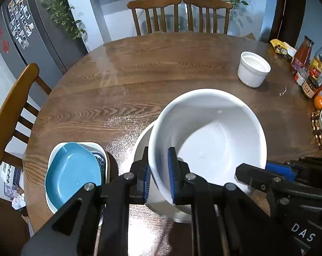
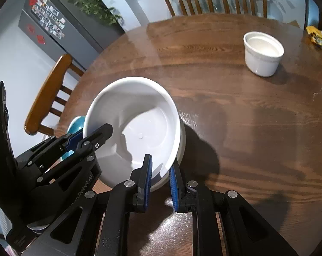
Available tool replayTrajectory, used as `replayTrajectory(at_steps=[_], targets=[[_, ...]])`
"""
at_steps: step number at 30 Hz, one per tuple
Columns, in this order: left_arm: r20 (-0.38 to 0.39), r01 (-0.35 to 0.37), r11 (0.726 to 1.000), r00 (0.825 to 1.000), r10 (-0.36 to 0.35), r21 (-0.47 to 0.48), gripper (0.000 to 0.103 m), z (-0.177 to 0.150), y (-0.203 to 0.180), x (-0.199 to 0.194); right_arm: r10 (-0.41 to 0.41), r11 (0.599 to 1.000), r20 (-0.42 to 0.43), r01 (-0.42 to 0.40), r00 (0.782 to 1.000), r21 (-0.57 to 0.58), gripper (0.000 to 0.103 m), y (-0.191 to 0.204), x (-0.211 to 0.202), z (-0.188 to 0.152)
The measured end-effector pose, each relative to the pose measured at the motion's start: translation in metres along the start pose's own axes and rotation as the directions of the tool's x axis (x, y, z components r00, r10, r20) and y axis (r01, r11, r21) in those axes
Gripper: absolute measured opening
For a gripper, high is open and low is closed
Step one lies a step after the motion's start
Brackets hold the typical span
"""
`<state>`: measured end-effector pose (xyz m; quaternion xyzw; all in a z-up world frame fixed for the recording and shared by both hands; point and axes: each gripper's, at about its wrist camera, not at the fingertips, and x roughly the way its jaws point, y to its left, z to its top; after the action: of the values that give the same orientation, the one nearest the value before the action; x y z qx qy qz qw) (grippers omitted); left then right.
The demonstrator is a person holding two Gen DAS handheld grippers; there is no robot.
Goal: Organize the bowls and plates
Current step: 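Carry the smaller white bowl and lower it into the large white bowl, then open the left gripper to release the nested bowl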
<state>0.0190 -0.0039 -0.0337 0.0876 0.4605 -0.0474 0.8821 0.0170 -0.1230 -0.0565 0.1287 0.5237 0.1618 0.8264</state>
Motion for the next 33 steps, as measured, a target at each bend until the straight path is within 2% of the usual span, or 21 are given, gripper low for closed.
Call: replayTrajectory(at_steps=[12, 21, 27, 32, 33], targets=[[-0.055, -0.015, 1.000, 0.998, 0.015, 0.013, 0.014, -0.009, 0.004, 0.018, -0.030, 0.999, -0.055, 0.030, 0.998, -0.013, 0.017, 0.006, 0.017, -0.002], [-0.075, -0.024, 1.000, 0.997, 0.024, 0.004, 0.017, -0.010, 0.006, 0.025, -0.084, 0.995, -0.039, 0.082, 0.996, -0.054, 0.017, 0.016, 0.018, 0.000], [-0.078, -0.009, 1.000, 0.997, 0.008, -0.008, 0.018, -0.009, 0.006, 0.024, -0.091, 0.995, -0.033, 0.089, 0.995, -0.047, 0.019, 0.016, 0.017, 0.000], [-0.064, -0.006, 1.000, 0.998, 0.005, -0.018, 0.033, -0.007, 0.006, 0.021, -0.119, 0.991, 0.005, 0.119, 0.993, -0.056, 0.024, 0.019, 0.009, 0.002], [-0.059, -0.011, 1.000, 0.998, 0.010, -0.021, 0.037, -0.006, 0.007, 0.019, -0.132, 0.990, 0.014, 0.132, 0.991, -0.056, 0.028, 0.018, 0.007, 0.002]])
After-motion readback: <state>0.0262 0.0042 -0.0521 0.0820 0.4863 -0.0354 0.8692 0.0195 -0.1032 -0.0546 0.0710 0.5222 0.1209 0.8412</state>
